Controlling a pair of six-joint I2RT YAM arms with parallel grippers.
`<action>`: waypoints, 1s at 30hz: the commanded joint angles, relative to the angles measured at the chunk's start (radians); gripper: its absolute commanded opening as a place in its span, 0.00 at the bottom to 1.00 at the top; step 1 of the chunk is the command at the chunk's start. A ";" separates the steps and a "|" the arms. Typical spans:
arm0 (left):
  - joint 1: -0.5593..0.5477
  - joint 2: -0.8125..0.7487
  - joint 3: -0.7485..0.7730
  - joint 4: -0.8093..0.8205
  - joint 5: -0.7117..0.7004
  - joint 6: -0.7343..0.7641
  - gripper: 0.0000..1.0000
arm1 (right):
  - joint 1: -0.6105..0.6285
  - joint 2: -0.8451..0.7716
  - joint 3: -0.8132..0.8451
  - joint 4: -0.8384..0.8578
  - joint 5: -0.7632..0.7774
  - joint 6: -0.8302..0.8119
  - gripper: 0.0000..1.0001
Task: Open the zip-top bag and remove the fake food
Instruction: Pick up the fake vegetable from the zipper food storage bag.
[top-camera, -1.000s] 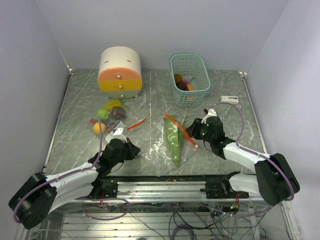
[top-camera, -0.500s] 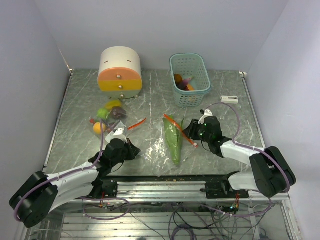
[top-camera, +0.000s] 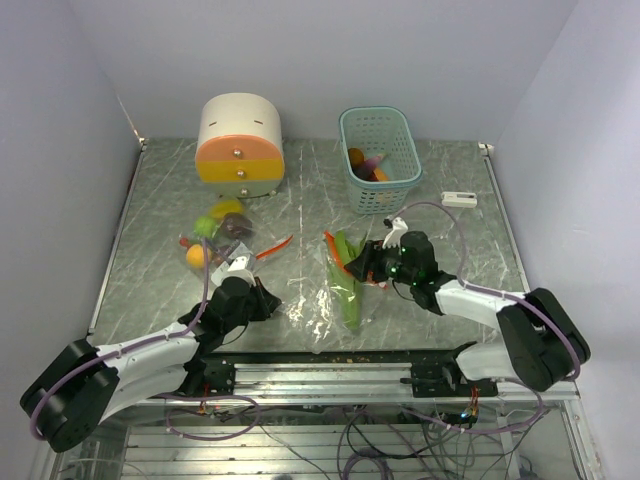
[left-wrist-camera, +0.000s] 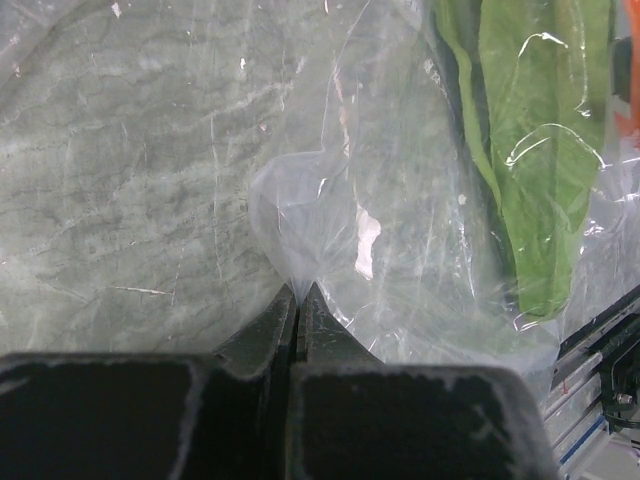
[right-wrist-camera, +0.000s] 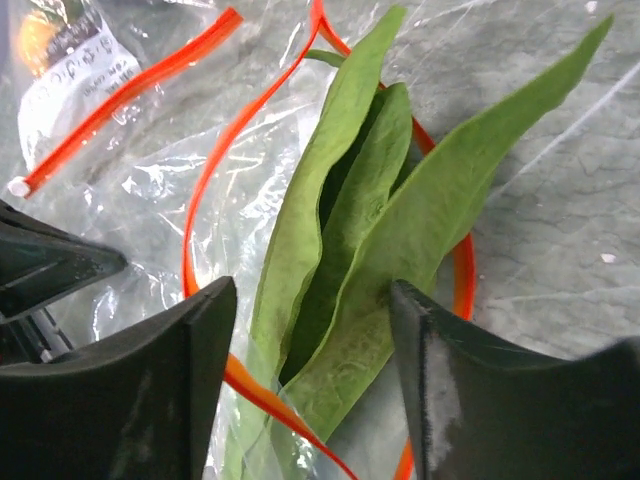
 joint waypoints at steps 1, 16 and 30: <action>0.005 -0.012 0.022 0.005 0.015 0.010 0.07 | 0.056 0.053 0.065 -0.056 0.044 -0.043 0.68; 0.006 -0.058 0.012 -0.035 0.003 0.014 0.07 | 0.189 0.220 0.200 -0.259 0.388 -0.039 0.56; 0.005 -0.074 -0.006 -0.033 -0.006 0.017 0.07 | 0.179 -0.016 0.182 -0.270 0.532 0.003 0.03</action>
